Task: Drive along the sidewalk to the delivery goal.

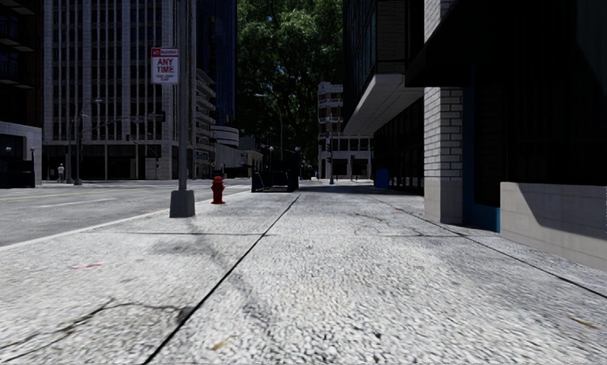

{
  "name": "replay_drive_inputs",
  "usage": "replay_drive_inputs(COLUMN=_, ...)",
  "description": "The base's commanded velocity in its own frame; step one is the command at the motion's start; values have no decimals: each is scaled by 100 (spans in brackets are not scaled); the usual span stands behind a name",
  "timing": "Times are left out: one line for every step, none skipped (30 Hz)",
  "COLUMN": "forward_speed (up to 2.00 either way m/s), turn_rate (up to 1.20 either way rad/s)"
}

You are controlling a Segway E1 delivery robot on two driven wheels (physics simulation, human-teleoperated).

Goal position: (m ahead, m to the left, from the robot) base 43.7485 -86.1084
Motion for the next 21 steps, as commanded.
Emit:
replay_drive_inputs(forward_speed=186, turn_rate=0)
replay_drive_inputs(forward_speed=186, turn_rate=0)
replay_drive_inputs(forward_speed=186, turn_rate=0)
replay_drive_inputs(forward_speed=186, turn_rate=0)
replay_drive_inputs(forward_speed=186, turn_rate=0)
replay_drive_inputs(forward_speed=186, turn_rate=0)
replay_drive_inputs(forward_speed=186, turn_rate=0)
replay_drive_inputs(forward_speed=186, turn_rate=0)
replay_drive_inputs(forward_speed=186, turn_rate=0)
replay_drive_inputs(forward_speed=186, turn_rate=0)
replay_drive_inputs(forward_speed=186, turn_rate=0)
replay_drive_inputs(forward_speed=186, turn_rate=0)
replay_drive_inputs(forward_speed=186, turn_rate=0)
replay_drive_inputs(forward_speed=186, turn_rate=0)
replay_drive_inputs(forward_speed=186, turn_rate=0)
replay_drive_inputs(forward_speed=186, turn_rate=0)
replay_drive_inputs(forward_speed=186, turn_rate=0)
replay_drive_inputs(forward_speed=186, turn_rate=0)
replay_drive_inputs(forward_speed=186, turn_rate=0)
replay_drive_inputs(forward_speed=186, turn_rate=0)
replay_drive_inputs(forward_speed=186, turn_rate=0)
